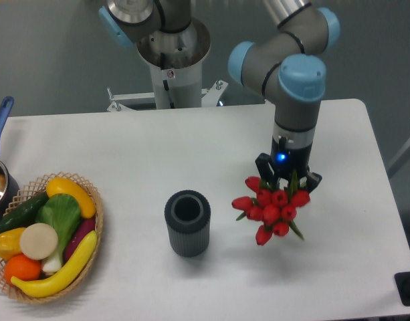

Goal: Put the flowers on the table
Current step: 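Lower the gripper holding the red tulip bunch toward the table, then lay the tulips on the table and open the gripper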

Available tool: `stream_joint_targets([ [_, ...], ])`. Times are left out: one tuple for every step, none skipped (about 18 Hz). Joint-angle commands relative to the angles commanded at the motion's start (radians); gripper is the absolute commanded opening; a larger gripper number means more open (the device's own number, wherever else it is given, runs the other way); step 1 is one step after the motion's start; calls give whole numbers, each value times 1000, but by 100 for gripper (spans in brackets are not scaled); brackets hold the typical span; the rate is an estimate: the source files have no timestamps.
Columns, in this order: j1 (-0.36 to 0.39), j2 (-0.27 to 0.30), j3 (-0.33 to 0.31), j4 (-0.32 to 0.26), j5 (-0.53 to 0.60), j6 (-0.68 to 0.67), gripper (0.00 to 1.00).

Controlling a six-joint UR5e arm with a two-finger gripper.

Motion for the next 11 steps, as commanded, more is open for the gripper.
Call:
stream_joint_targets([
  [0,-20,15,0,0,-3,43],
  [-2,-37,23,0,0,-8,43],
  [-5,-51,28,0,0,-6,43],
  [-9,-61,31,0,0,-5,43],
  [-11,-66,34,2,0,-2,43],
  [-12,-68,38,2,0,-2,44],
  [-12,-69,42,2,0,-2,45],
  [-12,-71,42,2,0,0,47],
  [-12,-72,45,2,-2,2,57],
  [-12,-75,45,2,-2,2,63],
  [-11,-77,45,2,-2,0,64],
])
